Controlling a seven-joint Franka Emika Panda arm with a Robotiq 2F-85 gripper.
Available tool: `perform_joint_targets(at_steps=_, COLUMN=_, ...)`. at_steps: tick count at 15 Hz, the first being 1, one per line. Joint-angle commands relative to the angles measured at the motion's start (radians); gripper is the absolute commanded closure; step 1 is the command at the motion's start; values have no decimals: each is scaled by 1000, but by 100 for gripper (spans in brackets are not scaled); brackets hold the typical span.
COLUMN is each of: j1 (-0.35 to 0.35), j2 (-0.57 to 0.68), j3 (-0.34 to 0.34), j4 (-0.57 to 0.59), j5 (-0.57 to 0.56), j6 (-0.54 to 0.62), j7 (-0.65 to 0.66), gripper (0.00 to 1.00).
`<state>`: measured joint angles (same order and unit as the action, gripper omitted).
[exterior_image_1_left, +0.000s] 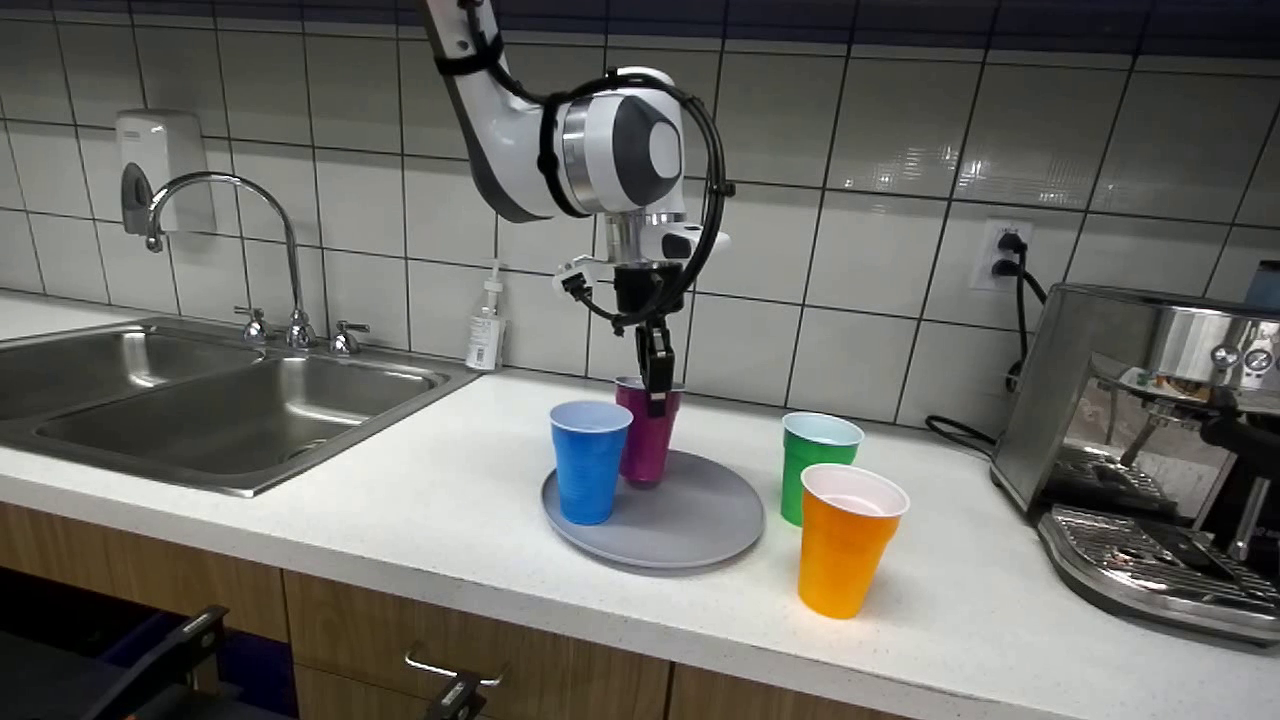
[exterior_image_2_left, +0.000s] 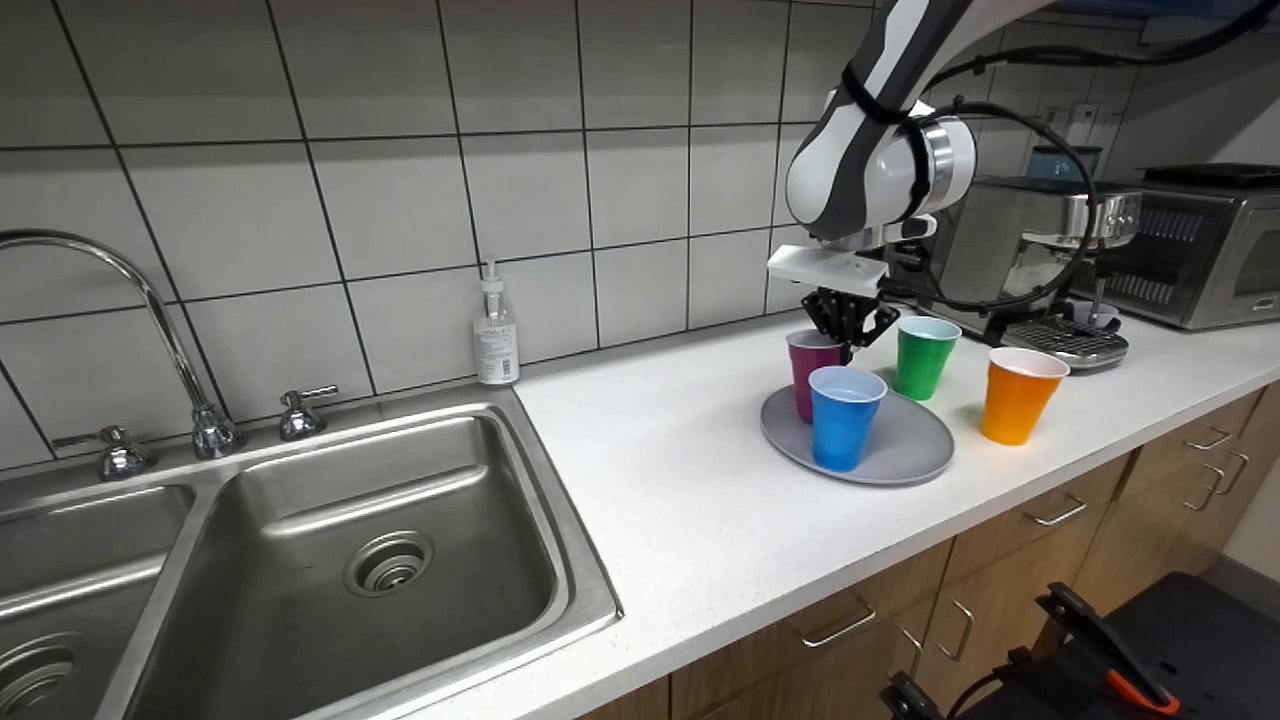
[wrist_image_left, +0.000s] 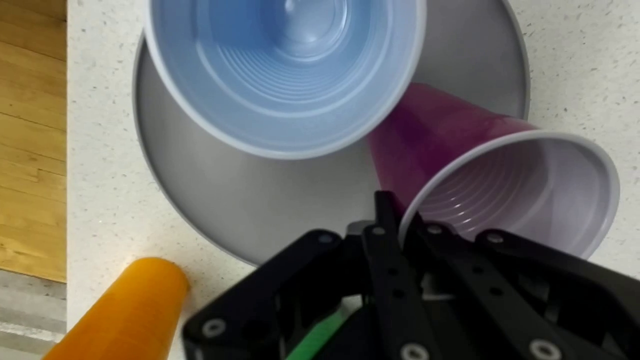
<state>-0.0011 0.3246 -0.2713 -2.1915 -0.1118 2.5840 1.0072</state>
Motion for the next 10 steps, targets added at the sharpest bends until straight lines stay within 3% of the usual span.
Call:
perform_joint_targets(at_steps=1, j1=-8, j2=-24, j3=8, j4=-20, j5=-3, j6=10, j7=-17, gripper=99)
perform_joint_targets(at_steps=3, j1=-8, j2=-22, j3=7, j4=-19, j5=-4, j6=11, j7=-16, gripper=99)
perform_joint_targets(at_steps=4, j1=-7, j2=-22, j3=6, j4=-19, j5=-5, j6=11, j7=-14, gripper=74)
perform_joint_targets(at_steps=7, j1=-8, j2=-22, j3=7, j4=-18, j5=-4, j6=11, j7=-15, gripper=56)
perform_joint_targets(at_steps=10, j1=-9, j2=-22, j3=6, j4=-18, j5=-3, j6=10, j7=-16, gripper=33)
